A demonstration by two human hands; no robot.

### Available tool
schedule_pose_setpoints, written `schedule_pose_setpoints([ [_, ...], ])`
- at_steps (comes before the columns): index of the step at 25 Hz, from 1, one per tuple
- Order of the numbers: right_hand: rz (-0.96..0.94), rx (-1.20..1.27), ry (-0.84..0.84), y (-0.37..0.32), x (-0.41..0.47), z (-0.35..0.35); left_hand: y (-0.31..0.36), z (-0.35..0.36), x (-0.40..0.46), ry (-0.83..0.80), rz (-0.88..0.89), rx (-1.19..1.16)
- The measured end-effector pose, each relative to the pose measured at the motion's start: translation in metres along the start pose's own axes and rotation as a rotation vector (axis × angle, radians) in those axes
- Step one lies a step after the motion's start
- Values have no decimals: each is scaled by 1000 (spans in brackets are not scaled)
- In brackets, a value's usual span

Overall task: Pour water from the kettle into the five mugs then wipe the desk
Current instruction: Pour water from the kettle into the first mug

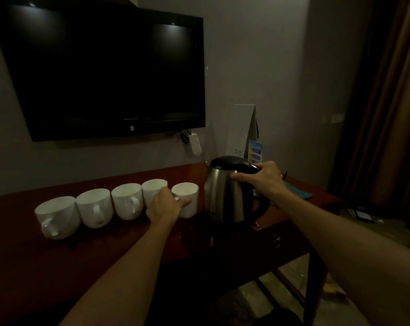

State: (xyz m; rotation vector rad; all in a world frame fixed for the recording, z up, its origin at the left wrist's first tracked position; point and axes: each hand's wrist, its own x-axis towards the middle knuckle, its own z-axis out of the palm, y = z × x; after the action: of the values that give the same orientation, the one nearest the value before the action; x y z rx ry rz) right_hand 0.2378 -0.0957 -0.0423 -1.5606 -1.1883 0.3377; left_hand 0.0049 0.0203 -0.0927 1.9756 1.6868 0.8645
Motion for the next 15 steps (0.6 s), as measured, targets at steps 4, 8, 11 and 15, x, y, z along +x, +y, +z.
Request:
schedule_pose_setpoints([
  [4,-21,9,-5,-3,-3,1,-12,-9,4,-95,47,-22],
  [8,-30,53,-38,-10,-7,-3,-22,-20,10,-185,103,-38],
  [11,-25,80,-76,-14,-10,-8,-26,-20,11,-156,117,-46],
  [15,28,29,-130,-30,-11,-14,-29,-20,8,-126,110,-35],
])
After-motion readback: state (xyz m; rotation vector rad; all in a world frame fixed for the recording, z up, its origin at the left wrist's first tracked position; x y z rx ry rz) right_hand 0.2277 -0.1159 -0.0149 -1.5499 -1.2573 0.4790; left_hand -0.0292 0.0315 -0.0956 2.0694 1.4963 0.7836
